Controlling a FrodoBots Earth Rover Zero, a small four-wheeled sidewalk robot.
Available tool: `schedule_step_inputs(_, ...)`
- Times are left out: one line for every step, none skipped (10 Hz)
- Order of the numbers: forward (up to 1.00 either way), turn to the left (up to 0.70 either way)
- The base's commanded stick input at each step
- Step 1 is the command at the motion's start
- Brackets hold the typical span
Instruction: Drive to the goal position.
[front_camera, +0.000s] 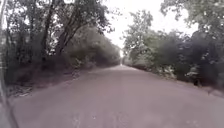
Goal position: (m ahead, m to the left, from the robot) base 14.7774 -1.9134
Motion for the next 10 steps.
schedule_step_inputs(0.70, 0.00)
schedule_step_inputs(0.70, 0.00)
schedule_step_inputs(0.70, 0.00)
schedule_step_inputs(0.70, 0.00)
schedule_step_inputs(0.70, 0.00)
schedule_step_inputs(0.70, 0.00)
schedule_step_inputs(0.70, 0.00)
schedule_step_inputs(0.70, 0.00)
schedule_step_inputs(0.70, 0.00)
schedule_step_inputs(0.70, 0.00)
